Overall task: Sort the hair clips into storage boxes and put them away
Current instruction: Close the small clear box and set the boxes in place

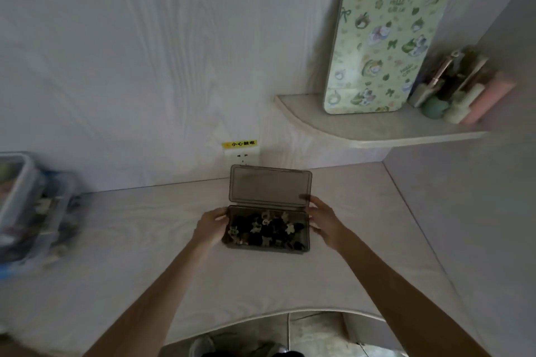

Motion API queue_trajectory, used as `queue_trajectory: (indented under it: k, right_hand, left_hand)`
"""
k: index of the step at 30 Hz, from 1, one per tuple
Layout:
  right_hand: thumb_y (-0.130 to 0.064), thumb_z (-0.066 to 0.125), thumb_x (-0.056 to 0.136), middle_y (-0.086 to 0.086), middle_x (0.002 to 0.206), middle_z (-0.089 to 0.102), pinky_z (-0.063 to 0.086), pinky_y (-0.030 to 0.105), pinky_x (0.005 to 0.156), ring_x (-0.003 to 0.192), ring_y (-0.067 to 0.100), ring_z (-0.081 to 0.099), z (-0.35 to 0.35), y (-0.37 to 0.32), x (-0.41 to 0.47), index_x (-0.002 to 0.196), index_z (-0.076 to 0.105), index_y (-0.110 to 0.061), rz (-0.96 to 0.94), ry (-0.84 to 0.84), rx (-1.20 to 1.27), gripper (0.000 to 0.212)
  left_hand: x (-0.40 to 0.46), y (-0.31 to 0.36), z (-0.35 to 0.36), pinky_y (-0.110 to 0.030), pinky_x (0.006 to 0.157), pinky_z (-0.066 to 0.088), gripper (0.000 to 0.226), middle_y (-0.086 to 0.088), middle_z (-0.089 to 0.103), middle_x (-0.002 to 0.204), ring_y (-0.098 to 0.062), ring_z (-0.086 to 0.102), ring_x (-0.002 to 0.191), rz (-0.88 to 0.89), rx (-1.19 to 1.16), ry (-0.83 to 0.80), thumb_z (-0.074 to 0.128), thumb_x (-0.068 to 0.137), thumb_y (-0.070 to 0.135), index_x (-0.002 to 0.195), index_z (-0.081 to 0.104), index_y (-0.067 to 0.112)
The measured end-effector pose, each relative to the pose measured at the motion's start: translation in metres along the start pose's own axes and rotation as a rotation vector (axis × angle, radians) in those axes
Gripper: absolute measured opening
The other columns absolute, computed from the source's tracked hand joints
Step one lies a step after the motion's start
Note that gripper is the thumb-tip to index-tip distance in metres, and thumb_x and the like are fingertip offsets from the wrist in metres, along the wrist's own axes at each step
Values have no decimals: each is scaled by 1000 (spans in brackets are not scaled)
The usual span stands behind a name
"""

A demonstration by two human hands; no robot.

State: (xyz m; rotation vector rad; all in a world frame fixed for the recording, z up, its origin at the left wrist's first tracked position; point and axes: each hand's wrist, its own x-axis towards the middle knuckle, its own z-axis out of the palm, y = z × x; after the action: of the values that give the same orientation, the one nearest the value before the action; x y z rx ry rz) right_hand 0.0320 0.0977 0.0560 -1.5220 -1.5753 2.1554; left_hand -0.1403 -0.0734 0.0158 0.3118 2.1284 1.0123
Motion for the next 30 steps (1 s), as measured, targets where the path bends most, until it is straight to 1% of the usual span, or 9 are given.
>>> queue_trajectory:
  k: [3, 8, 12, 14, 17, 21, 25, 28, 30]
  right_hand:
    - [-10, 48, 92, 4, 105, 63, 41, 19, 63, 83, 11, 58, 12, 0, 5, 111, 61, -23, -48, -23, -26, 27]
    - [-14, 54, 92, 8, 118, 62, 46, 18, 67, 96, 16, 59, 21, 10, 14, 116, 61, -15, -122, -11, -56, 25]
    - [21, 45, 82, 18, 121, 55, 48, 11, 67, 88, 17, 57, 16, 23, 16, 118, 54, -9, -382, 124, -234, 47]
    - [28, 30, 74, 8, 118, 58, 45, 8, 78, 92, -2, 58, 12, 28, 9, 112, 56, -19, -581, 109, -383, 65]
    - [22, 30, 77, -6, 120, 59, 39, 20, 101, 109, -3, 52, 6, 37, -1, 108, 60, -29, -743, 104, -584, 66]
    - [-15, 36, 86, -7, 141, 45, 27, 33, 114, 131, 8, 38, 0, 56, -7, 128, 52, -30, -1047, 10, -1099, 48]
    - [-33, 45, 82, -3, 156, 15, 7, 44, 116, 143, 15, 13, 7, 70, -2, 146, 17, -31, -1019, -147, -1594, 70]
    - [-34, 48, 87, 2, 153, 27, 25, 42, 116, 140, 21, 29, 11, 83, 6, 148, 15, -22, -1085, -22, -1725, 70]
    - [-30, 42, 91, 3, 151, 32, 17, 37, 119, 137, 21, 36, 11, 89, 11, 148, 13, -18, -1143, 45, -1725, 66]
  left_hand:
    - [-5, 12, -19, -33, 93, 44, 56, -9, 54, 127, -24, 55, 111, 52, -234, -36, 47, 80, -24, 127, 51, 5]
    - [-15, 18, -26, -19, 80, 45, 36, -5, 61, 110, -20, 59, 105, 192, -190, -12, 67, 84, 12, 118, 57, 14]
    - [-25, 5, -37, -7, 86, 35, 45, 23, 54, 122, 7, 48, 110, 551, 231, 177, 69, 79, 44, 121, 54, 37]
    - [-30, -1, -47, -19, 99, 39, 49, 24, 48, 131, 4, 42, 123, 740, 506, 159, 64, 80, 50, 125, 54, 35]
    - [-35, -17, -56, -30, 102, 43, 54, 13, 53, 135, -7, 45, 130, 843, 786, 91, 42, 83, 60, 129, 54, 33]
    - [-39, -40, -54, -23, 82, 53, 58, 7, 62, 127, -10, 60, 114, 949, 1044, 70, 20, 92, 60, 125, 58, 31]
    - [-37, -57, -38, -24, 71, 58, 65, 0, 65, 122, -16, 65, 108, 1000, 1080, 122, 71, 68, 50, 127, 51, 31]
    - [-33, -64, -27, -31, 76, 58, 80, -7, 65, 121, -21, 65, 108, 1019, 1074, 193, 84, 61, 33, 129, 43, 25]
    - [-32, -71, -22, -36, 85, 55, 86, -7, 62, 127, -22, 61, 114, 1016, 1104, 220, 86, 59, 26, 132, 40, 22]
